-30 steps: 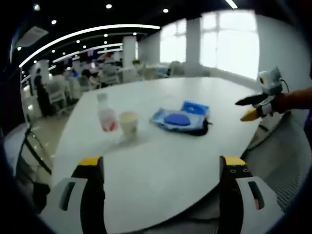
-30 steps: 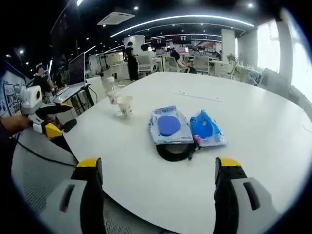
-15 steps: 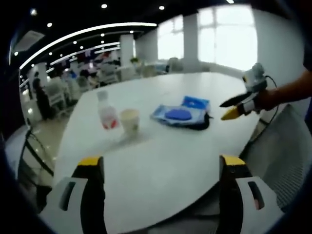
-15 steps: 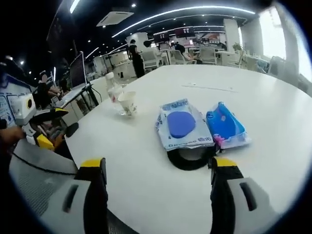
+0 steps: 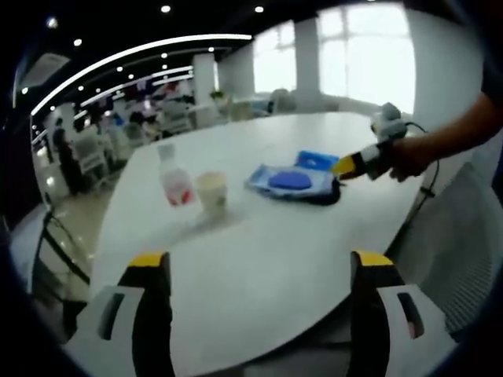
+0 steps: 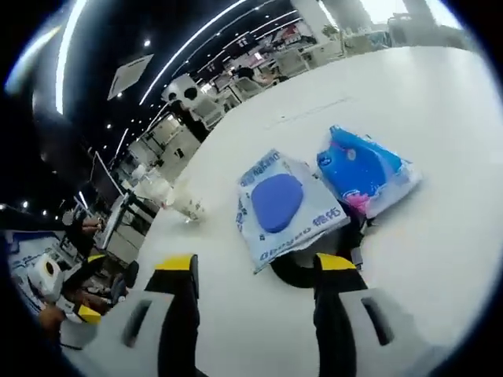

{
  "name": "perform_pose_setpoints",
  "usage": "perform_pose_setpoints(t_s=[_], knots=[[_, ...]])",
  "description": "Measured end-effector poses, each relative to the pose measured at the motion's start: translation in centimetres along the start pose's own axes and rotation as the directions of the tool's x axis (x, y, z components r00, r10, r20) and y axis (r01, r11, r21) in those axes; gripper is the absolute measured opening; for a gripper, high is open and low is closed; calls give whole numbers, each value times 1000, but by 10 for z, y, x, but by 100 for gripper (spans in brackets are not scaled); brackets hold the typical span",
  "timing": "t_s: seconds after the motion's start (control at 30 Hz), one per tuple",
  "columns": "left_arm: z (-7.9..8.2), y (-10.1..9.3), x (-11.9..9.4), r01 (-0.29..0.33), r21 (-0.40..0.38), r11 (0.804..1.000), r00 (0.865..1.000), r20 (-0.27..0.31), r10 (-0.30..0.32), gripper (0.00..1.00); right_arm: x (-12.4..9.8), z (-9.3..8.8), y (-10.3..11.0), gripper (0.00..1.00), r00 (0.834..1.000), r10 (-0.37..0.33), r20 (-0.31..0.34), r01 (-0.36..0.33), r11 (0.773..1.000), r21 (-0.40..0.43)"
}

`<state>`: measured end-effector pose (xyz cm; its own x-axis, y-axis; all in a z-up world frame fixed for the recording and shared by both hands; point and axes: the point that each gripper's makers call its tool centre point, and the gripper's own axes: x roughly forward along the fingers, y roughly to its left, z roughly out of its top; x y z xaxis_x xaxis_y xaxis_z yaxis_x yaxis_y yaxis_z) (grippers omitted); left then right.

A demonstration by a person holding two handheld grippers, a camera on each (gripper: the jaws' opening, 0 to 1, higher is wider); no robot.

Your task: Arrange the tabletop items into an orderly group along one side of the table until the central work area is clear of visible clutter.

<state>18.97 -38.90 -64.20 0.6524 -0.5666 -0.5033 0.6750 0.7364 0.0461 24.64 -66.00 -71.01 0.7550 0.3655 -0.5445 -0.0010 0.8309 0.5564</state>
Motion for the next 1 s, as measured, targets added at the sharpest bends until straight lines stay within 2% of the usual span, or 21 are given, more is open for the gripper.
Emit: perform_pose_setpoints(t_s=[0.07, 0.13, 0.37, 0.43, 0.6, 0.67, 0.73, 0.8, 0.93, 1.0], knots=[[1, 0, 0, 1, 10, 1000, 1000, 3, -1, 87, 4, 3, -2, 52, 1000, 6, 10, -6, 999, 53], [2, 0, -1, -3, 20, 1000, 1000, 10, 3, 85, 7, 8, -6, 50, 999, 0, 33, -6, 986, 165], [1, -2, -1, 8, 25, 1000, 1000, 3, -8, 79, 17, 14, -18, 41, 998, -45, 52, 27, 956, 293], [2, -3, -1, 10, 29, 1000, 1000, 3, -10, 79, 20, 14, -22, 40, 997, -61, 51, 40, 942, 332], [5, -2, -2, 3, 42, 999, 1000, 13, -4, 74, 27, 19, -30, 33, 993, -103, 63, 63, 888, 455], [4, -3, -2, 6, 42, 999, 1000, 8, -7, 73, 30, 19, -33, 29, 991, -115, 65, 69, 870, 488], [3, -3, -2, 10, 46, 999, 1000, 4, -10, 72, 32, 16, -33, 26, 992, -119, 48, 79, 862, 501], [2, -4, -1, 15, 51, 999, 1000, -4, -15, 71, 33, 18, -37, 21, 989, -137, 52, 93, 863, 497], [2, -4, -1, 20, 54, 998, 1000, -8, -20, 68, 31, 16, -40, 6, 985, -164, 44, 122, 862, 492], [1, -4, -1, 21, 57, 998, 1000, -12, -21, 67, 29, 17, -36, 5, 986, -159, 57, 109, 857, 504]])
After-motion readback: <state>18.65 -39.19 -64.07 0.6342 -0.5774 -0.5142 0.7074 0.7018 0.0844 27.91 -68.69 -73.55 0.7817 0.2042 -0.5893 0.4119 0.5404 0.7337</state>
